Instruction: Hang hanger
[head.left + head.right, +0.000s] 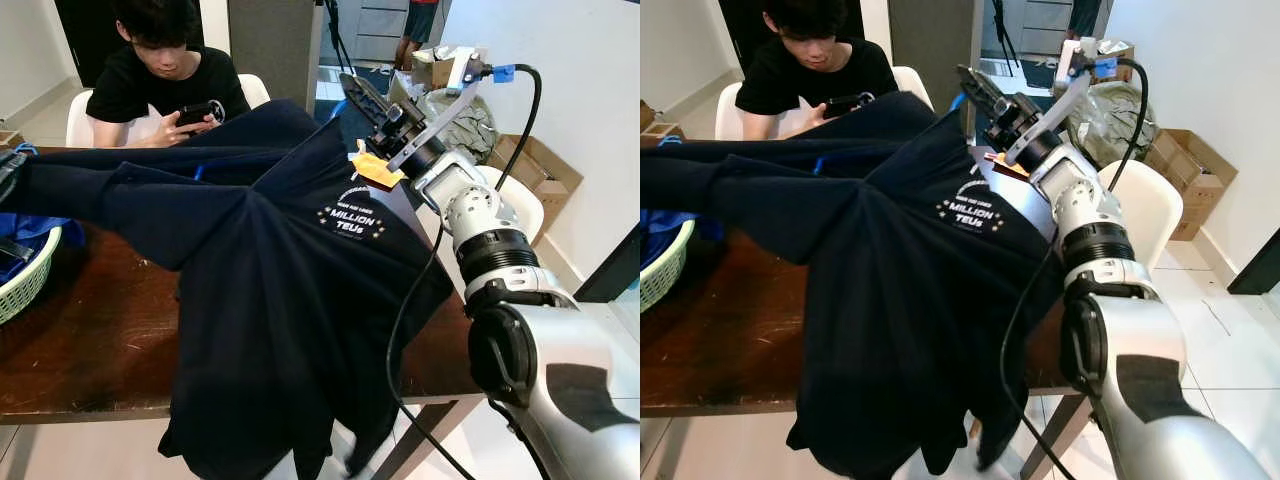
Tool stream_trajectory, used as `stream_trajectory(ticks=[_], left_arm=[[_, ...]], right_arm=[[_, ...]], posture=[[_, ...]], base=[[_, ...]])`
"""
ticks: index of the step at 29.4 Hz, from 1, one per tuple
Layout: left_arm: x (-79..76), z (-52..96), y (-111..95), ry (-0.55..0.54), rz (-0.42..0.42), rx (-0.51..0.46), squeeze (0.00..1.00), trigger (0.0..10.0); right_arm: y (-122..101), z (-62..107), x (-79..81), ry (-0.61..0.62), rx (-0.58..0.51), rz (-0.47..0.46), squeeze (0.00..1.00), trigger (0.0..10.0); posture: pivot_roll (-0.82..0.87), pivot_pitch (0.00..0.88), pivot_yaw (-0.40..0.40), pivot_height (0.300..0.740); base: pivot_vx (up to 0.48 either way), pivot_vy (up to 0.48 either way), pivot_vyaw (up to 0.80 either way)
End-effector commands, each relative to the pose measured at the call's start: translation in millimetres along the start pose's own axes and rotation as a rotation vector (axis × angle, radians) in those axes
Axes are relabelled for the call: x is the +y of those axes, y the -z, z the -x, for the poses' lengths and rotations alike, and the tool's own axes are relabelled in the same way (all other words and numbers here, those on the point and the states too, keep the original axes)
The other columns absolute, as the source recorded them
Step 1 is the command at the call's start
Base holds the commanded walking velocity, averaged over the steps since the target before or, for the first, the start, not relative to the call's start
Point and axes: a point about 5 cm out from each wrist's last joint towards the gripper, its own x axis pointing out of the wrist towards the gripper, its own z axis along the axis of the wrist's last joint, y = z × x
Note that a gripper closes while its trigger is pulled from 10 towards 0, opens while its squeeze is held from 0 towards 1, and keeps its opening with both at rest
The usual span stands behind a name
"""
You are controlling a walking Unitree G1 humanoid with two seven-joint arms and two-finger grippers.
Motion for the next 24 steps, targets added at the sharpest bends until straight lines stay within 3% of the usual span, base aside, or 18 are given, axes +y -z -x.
stream_trajectory(ticks=[1, 5, 8, 9, 12, 13, 14, 17, 20, 21, 22, 23, 24], left_arm=[[31.9, 12.1, 5.6, -0.169, -0.034, 0.062, 0.0, 10.0], [24.7, 7.2, 7.6, -0.142, -0.019, 0.057, 0.0, 10.0], [6.8, -0.9, 11.7, -0.096, 0.013, 0.053, 0.0, 10.0], [-11.5, -7.1, 16.5, -0.051, 0.037, 0.059, 0.0, 10.0], [-18.2, -9.2, 18.1, -0.035, 0.048, 0.06, 0.0, 10.0], [-31.3, -13.3, 20.7, 0.002, 0.064, 0.062, 0.0, 10.0], [-31.3, -13.3, 20.7, 0.002, 0.064, 0.062, 0.0, 10.0], [-52.3, -18.8, 23.4, 0.059, 0.083, 0.058, 0.0, 10.0], [-57.6, -20.4, 24.1, 0.066, 0.089, 0.055, 0.0, 10.0], [-59.2, -20.9, 24.3, 0.066, 0.09, 0.054, 0.0, 10.0], [-59.6, -21.3, 24.5, 0.064, 0.09, 0.053, 0.0, 10.0], [-59.6, -21.3, 24.5, 0.064, 0.09, 0.053, 0.0, 10.0], [-60.0, -21.7, 24.7, 0.062, 0.09, 0.053, 0.0, 10.0]], right_arm=[[-14.9, 18.4, -9.5, 0.047, 0.007, 0.083, 0.0, 0.0], [-0.5, 11.4, 1.6, -0.015, 0.062, 0.106, 0.0, 0.0], [8.1, -1.1, 21.6, -0.114, 0.056, 0.1, 0.0, 0.0], [-1.5, -12.1, 39.3, -0.193, -0.022, 0.07, 0.0, 0.0], [-5.6, -15.3, 44.9, -0.216, -0.048, 0.065, 0.0, 0.0], [-15.7, -20.9, 51.1, -0.223, -0.115, 0.037, 0.0, 0.0], [-15.7, -20.9, 51.1, -0.223, -0.115, 0.037, 0.0, 0.0], [-35.2, -26.8, 56.2, -0.206, -0.252, -0.059, 0.0, 0.0], [-35.1, -27.0, 60.8, -0.222, -0.227, -0.033, 0.0, 0.0], [-32.4, -26.7, 64.1, -0.232, -0.196, -0.002, 0.0, 0.0], [-19.1, -26.5, 72.2, -0.267, -0.103, 0.092, 0.0, 0.0], [-19.1, -26.5, 72.2, -0.267, -0.103, 0.092, 0.0, 0.0], [-9.1, -25.7, 78.9, -0.294, -0.038, 0.15, 0.0, 0.0]], posture=[[0.18, 0.0, -0.082, 0.735], [0.18, 0.0, -0.079, 0.735], [0.18, 0.0, -0.077, 0.735], [0.18, 0.0, -0.072, 0.735], [0.18, 0.0, -0.072, 0.735], [0.18, 0.0, -0.072, 0.735], [0.18, 0.0, -0.072, 0.735], [0.17, 0.0, -0.07, 0.735], [0.17, 0.0, -0.067, 0.735], [0.17, 0.0, -0.067, 0.735], [0.16, 0.0, -0.065, 0.735], [0.16, 0.0, -0.065, 0.735], [0.16, 0.0, -0.065, 0.735]], base=[[0.0, 0.0, 0.0], [0.0, 0.0, 0.0], [0.0, 0.0, 0.0], [0.0, 0.0, 0.0], [0.0, 0.0, 0.0], [0.0, 0.0, 0.0], [0.0, 0.0, 0.0], [0.0, 0.0, 0.0], [0.0, 0.0, 0.0], [0.0, 0.0, 0.0], [0.0, 0.0, 0.0], [0.0, 0.0, 0.0], [0.0, 0.0, 0.0]])
